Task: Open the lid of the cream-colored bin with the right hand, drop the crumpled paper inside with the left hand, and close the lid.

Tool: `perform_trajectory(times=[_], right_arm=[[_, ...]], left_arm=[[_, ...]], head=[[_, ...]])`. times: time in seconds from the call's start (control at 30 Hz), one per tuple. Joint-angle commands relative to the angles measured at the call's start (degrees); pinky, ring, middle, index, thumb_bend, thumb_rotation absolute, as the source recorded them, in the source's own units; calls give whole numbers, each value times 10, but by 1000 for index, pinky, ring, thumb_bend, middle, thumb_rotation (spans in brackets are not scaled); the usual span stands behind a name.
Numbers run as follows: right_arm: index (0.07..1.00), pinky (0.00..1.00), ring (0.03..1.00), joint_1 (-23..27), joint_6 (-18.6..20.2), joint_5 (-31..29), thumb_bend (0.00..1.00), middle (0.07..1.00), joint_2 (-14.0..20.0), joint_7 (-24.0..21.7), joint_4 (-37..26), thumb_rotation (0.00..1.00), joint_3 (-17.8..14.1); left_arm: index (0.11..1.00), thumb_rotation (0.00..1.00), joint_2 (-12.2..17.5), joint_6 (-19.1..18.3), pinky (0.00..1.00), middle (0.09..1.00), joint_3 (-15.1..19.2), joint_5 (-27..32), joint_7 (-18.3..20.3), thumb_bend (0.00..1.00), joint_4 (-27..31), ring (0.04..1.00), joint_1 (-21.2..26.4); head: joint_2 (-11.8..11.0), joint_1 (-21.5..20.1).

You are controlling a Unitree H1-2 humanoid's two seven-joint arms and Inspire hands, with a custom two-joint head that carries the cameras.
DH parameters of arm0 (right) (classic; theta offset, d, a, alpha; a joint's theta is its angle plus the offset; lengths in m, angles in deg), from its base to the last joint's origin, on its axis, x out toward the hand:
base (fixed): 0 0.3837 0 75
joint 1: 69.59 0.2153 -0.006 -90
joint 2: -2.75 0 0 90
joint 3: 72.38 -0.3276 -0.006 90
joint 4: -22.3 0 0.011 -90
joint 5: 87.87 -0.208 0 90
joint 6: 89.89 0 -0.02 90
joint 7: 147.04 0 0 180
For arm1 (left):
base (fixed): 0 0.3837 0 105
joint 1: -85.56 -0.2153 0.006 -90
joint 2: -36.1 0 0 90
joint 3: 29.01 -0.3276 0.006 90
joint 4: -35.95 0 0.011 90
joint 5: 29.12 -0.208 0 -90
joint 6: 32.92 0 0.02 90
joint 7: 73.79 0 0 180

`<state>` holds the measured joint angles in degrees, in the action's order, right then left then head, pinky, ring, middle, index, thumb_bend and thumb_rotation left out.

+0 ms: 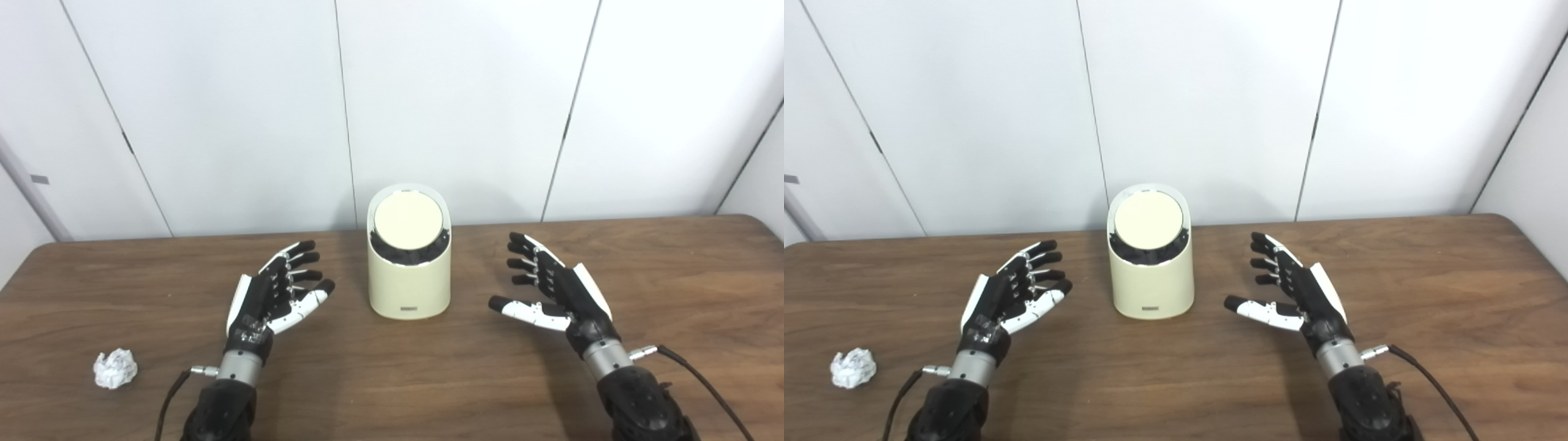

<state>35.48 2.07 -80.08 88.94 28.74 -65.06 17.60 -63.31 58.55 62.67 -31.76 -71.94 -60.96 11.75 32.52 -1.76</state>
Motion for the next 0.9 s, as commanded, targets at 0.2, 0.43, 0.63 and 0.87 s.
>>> perform_trajectory(times=[0.2,0.43,0.63,0.87], right_arm=[[888,726,825,16,-29,-1,669,885,9,3,-7,339,-2],[887,743,830,15,-21,-5,670,885,8,1,-11,329,-4],[886,721,822,28,-7,30,700,876,0,17,-25,409,7],[876,704,817,91,66,92,714,865,-20,39,-59,414,18]], left_arm=[[824,184,-1,34,522,791,0,-4,-9,639,13,691,14],[822,184,0,34,513,789,1,-4,-10,635,14,688,12],[823,179,2,31,521,791,2,0,-8,637,14,690,12],[825,179,1,32,527,792,0,-1,-6,635,15,699,14]], head=[[2,-1],[2,-1],[1,-2],[-3,-2]])
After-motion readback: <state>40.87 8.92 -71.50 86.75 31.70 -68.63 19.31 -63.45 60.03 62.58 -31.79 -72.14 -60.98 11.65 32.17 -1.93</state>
